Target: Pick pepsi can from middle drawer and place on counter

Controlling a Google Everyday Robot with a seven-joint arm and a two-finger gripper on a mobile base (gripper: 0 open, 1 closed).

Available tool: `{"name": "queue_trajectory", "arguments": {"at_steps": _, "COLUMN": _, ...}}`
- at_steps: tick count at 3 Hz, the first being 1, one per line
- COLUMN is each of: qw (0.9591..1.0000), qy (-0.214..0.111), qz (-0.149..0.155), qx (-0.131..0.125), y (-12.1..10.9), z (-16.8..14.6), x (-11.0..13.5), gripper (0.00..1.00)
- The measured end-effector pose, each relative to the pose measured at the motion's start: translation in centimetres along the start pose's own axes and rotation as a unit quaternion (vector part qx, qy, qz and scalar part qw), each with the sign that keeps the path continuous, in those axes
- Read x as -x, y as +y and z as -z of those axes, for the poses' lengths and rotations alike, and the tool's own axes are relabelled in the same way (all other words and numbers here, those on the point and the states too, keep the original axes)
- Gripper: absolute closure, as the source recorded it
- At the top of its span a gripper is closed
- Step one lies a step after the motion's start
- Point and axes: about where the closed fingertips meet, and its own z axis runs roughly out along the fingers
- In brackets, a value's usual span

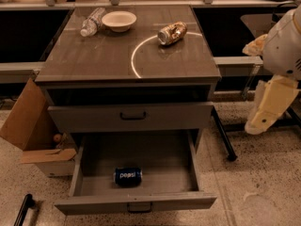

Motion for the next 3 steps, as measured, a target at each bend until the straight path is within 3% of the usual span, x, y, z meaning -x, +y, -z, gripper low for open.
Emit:
{"name": "queue_trajectory", "arguments": {"at_steps": 1, "qw": 0.9968, "qy": -0.069, "qz": 0.027, "qx": 0.028, "y": 3.2, "z": -5.4, "x": 3.0, "gripper": 0.0}}
{"name": "queue_trajectory", "arguments": {"at_steps": 2, "qw": 0.9871, "qy": -0.13, "qz": 0.032, "qx": 0.088, "y": 8.9, "z": -12.8, "x": 6.0, "gripper": 0.0}}
{"name": "queue_trajectory", "arguments": {"at_steps": 3, "qw": 0.9872, "qy": -0.13, "qz": 0.033, "qx": 0.086, "y": 8.8, "z": -12.6, "x": 6.1, "gripper": 0.0}}
